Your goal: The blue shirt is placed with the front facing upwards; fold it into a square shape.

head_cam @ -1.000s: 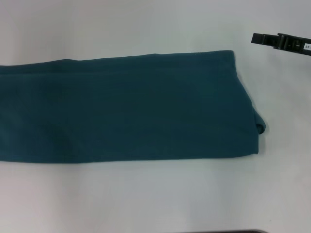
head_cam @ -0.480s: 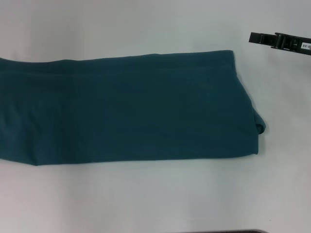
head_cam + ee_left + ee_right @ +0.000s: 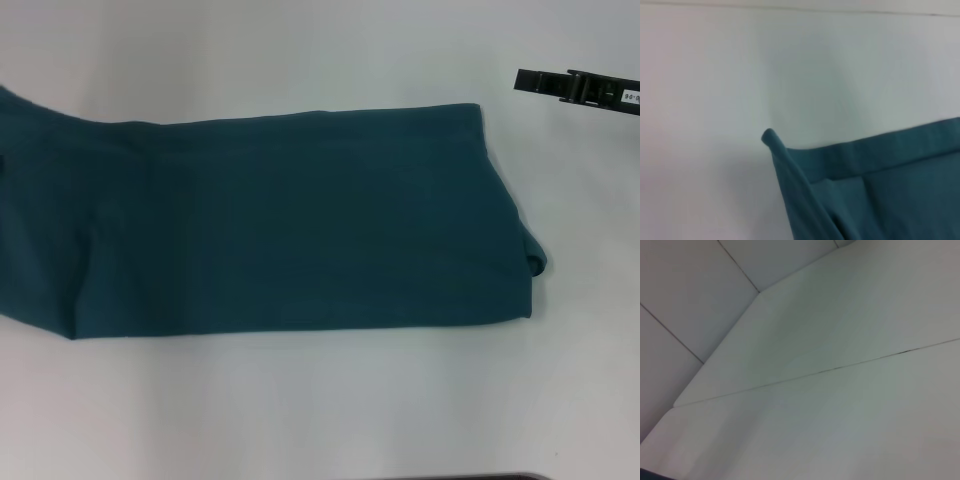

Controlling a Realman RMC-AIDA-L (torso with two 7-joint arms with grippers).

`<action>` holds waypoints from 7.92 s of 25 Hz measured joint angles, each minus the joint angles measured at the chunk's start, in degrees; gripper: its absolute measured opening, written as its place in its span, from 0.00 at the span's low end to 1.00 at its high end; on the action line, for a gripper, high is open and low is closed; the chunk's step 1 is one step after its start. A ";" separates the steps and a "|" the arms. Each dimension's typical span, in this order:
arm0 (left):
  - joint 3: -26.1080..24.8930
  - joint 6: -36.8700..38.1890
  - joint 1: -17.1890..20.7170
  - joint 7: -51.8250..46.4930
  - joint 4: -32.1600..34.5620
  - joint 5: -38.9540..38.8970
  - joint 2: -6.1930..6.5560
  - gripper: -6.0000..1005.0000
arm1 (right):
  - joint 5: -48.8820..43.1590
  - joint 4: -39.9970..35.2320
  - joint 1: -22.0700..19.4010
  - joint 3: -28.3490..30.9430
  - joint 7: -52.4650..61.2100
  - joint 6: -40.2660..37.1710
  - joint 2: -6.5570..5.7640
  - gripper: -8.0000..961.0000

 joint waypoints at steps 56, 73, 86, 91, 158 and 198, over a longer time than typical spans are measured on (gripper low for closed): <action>7.52 13.83 -8.13 -19.41 -27.17 -13.84 -7.86 0.02 | -0.19 0.53 -1.13 -2.55 0.60 5.50 -2.38 0.20; 10.45 13.43 -11.87 -20.77 -27.93 -13.89 -8.41 0.02 | -0.19 0.61 -1.16 -2.31 0.74 5.86 -2.82 0.20; 11.80 12.17 -11.92 -20.88 -26.75 -15.35 -8.81 0.02 | -0.19 0.62 -1.16 -2.44 0.79 5.84 -3.11 0.20; 12.70 11.04 -11.93 -21.15 -25.94 -16.60 -8.80 0.02 | -0.19 0.62 -1.16 -2.51 0.79 6.01 -3.11 0.20; 0.98 -8.02 10.71 14.46 7.96 -41.35 -5.85 0.77 | -11.22 -2.73 3.08 -4.79 14.98 13.57 -1.23 0.64; 0.52 -7.82 11.81 18.72 9.77 -40.88 -4.56 0.77 | -10.95 -10.43 6.99 -5.42 18.28 3.98 2.69 0.64</action>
